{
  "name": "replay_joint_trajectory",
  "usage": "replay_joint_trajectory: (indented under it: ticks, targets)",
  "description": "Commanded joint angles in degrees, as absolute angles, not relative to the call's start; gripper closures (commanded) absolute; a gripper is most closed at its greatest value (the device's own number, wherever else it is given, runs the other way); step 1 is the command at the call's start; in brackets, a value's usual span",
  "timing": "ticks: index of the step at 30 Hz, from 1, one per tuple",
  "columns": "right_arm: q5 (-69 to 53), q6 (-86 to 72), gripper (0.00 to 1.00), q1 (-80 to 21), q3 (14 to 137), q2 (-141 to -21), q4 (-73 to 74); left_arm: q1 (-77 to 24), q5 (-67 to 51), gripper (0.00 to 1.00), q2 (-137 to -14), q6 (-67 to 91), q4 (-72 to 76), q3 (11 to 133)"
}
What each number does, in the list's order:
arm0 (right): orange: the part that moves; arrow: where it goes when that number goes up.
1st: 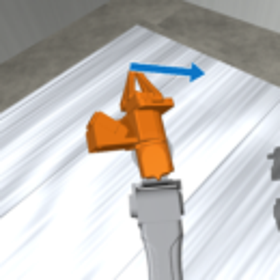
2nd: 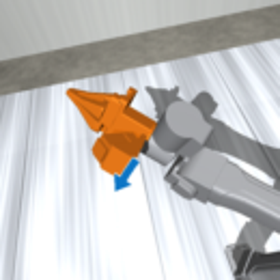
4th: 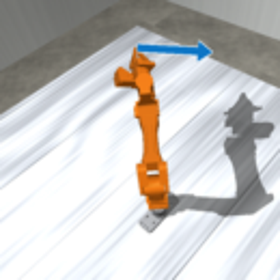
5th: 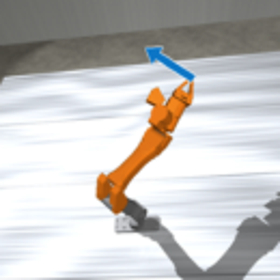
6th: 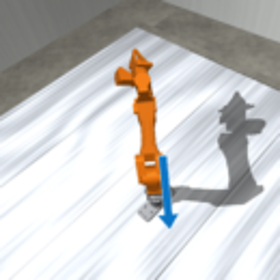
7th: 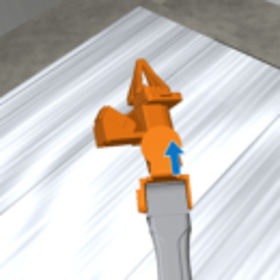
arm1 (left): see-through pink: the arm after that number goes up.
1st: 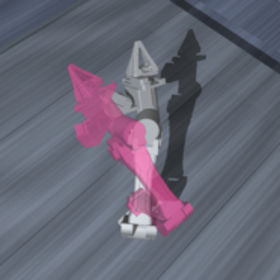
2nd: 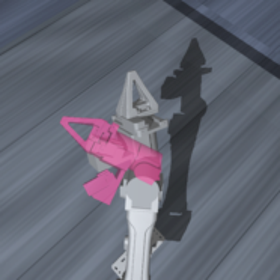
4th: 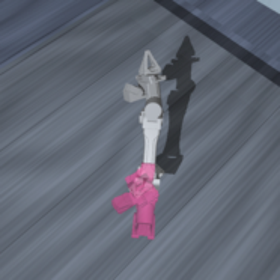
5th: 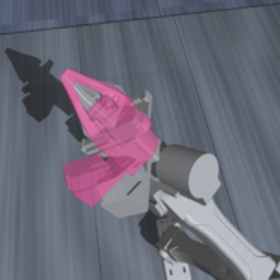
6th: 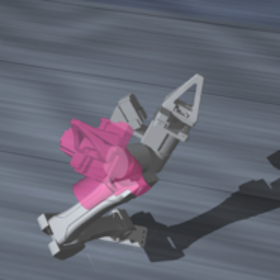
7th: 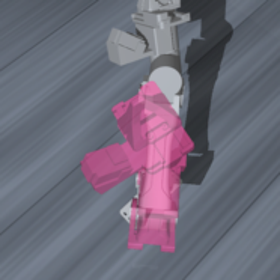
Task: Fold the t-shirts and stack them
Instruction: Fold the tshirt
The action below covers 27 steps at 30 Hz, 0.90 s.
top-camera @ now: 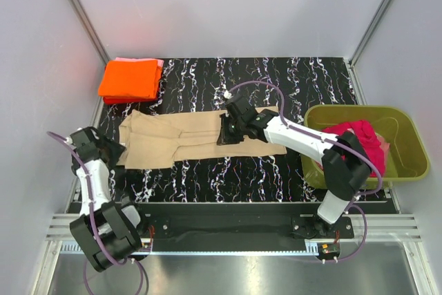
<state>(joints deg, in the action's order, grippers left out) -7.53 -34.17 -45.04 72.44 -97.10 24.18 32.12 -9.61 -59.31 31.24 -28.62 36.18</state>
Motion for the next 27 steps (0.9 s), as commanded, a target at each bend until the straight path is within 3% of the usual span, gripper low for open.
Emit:
replay_joint_trajectory:
  ticks: [1,4,8,17,25,27]
  targets:
    - [-7.55,-38.32,1.0,-45.7,75.58,-98.78,19.78,29.1,-10.05,0.47,-57.75,34.8,-27.16,31.74]
    - [-9.48,-37.1,1.0,-45.79,77.34,-100.46,19.25,28.39,-6.52,0.48,-57.39,36.12,-26.64,30.77]
    - [-10.63,-35.34,0.87,-45.7,78.14,-101.69,19.25,28.3,-1.15,0.49,-57.22,38.32,-24.97,28.22]
    - [-11.43,-31.64,0.87,-45.7,77.43,-102.3,19.16,28.39,0.27,0.51,-60.82,39.46,-16.1,25.14]
    - [-9.67,-29.71,0.85,-45.7,77.25,-103.09,19.25,28.39,-4.13,0.84,-58.09,40.34,-10.55,23.38]
    - [-10.37,-29.71,0.85,-45.7,77.69,-103.8,19.16,28.3,-4.66,0.87,-58.36,40.43,-10.98,23.64]
